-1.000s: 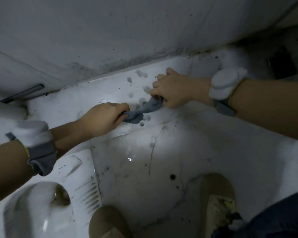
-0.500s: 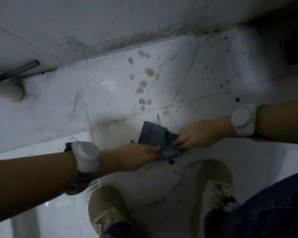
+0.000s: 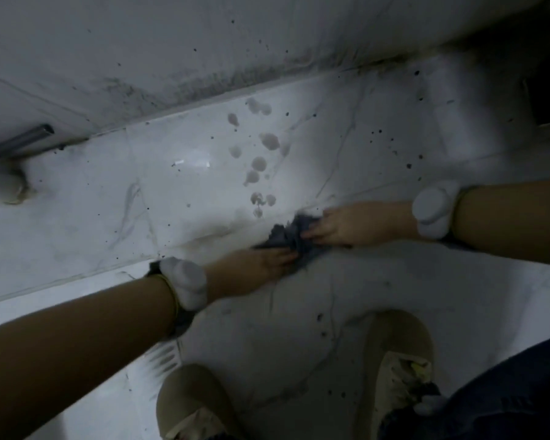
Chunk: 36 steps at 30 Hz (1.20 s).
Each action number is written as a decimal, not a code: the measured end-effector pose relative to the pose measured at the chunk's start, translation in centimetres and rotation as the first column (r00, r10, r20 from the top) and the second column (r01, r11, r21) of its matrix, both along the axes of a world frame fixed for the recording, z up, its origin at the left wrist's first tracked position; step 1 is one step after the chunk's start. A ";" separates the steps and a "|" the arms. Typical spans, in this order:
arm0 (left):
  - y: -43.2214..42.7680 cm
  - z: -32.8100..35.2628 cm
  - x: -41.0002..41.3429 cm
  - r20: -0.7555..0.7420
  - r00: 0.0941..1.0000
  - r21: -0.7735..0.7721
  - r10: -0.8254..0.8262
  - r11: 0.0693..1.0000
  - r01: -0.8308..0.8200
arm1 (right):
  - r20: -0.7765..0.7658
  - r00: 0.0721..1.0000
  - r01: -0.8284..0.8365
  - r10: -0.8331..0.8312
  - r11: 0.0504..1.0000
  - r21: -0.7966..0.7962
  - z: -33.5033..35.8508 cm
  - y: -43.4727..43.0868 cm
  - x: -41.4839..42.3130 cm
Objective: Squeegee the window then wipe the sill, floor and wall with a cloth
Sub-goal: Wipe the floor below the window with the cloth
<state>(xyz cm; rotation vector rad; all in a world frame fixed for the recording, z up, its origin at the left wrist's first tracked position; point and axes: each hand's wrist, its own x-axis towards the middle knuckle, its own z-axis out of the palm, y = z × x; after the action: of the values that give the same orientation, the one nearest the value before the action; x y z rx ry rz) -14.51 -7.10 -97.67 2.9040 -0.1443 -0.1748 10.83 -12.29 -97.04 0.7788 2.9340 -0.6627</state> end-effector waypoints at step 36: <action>3.3 -1.6 22.5 -0.243 0.854 -0.136 0.460 0.856 -0.499 | 0.051 -0.041 0.999 -0.998 -0.041 -0.003 -3.3 -2.5 10.6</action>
<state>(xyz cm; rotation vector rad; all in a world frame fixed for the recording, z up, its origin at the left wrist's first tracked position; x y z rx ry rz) 7.95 -3.84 -99.28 2.6026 0.5695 -0.3428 21.40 -14.75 -100.31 2.9245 1.5979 -0.5936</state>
